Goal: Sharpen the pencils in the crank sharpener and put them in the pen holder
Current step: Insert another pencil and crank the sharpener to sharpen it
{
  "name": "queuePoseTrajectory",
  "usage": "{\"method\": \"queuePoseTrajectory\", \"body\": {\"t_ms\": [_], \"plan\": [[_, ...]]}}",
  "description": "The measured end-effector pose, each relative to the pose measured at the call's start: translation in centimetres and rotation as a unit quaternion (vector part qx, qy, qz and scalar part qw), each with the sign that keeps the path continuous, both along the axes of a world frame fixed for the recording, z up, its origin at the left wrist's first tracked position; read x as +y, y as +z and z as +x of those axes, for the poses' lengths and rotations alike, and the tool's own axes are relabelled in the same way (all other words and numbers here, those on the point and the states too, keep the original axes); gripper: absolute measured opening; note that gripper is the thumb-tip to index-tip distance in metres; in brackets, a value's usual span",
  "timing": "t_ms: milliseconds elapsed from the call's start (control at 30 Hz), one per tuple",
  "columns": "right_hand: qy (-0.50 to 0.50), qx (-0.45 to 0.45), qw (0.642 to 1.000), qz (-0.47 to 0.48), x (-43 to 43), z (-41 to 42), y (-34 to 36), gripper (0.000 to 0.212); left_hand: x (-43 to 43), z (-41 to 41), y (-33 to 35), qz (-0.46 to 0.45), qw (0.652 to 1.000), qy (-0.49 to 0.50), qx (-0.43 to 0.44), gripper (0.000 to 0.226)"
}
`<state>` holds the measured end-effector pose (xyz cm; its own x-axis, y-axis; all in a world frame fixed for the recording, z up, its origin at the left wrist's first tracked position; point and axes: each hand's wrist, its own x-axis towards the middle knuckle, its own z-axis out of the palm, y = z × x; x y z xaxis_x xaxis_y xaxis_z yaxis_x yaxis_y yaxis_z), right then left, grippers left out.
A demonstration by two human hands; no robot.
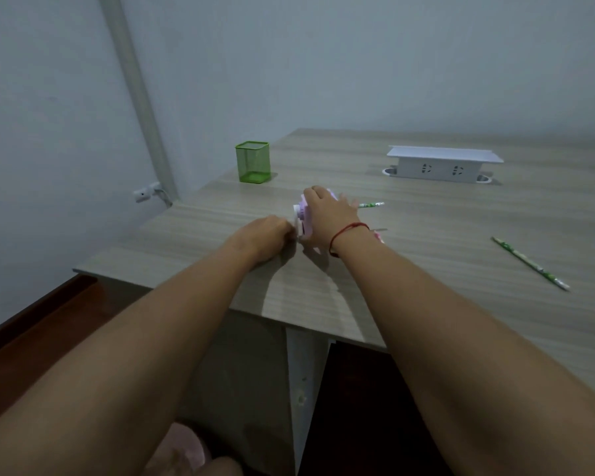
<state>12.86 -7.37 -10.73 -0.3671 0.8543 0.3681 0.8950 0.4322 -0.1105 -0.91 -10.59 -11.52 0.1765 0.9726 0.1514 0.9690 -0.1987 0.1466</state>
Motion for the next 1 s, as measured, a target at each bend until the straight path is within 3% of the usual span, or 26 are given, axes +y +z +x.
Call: {"method": "queuePoseTrajectory", "body": {"t_ms": [267, 533, 733, 1000], "plan": [[-0.038, -0.009, 0.997, -0.063, -0.6, -0.2, 0.5, 0.066, 2.7, 0.0, 3.1, 0.099, 0.988, 0.011, 0.12, 0.017], [-0.076, -0.057, 0.989, -0.114, 0.6, -1.4, 2.0, 0.076, 0.6, -1.3, 4.1, 0.21, 0.972, -0.077, 0.072, 0.017], [-0.073, -0.066, 0.99, -0.096, 0.2, -1.4, 1.9, 0.08, -1.9, -0.9, 1.8, 0.211, 0.974, -0.082, 0.028, 0.018], [-0.078, -0.063, 0.991, -0.093, 0.4, -1.5, 1.8, 0.077, -1.9, -0.6, 0.0, 0.139, 0.988, -0.065, 0.019, 0.019]]}}
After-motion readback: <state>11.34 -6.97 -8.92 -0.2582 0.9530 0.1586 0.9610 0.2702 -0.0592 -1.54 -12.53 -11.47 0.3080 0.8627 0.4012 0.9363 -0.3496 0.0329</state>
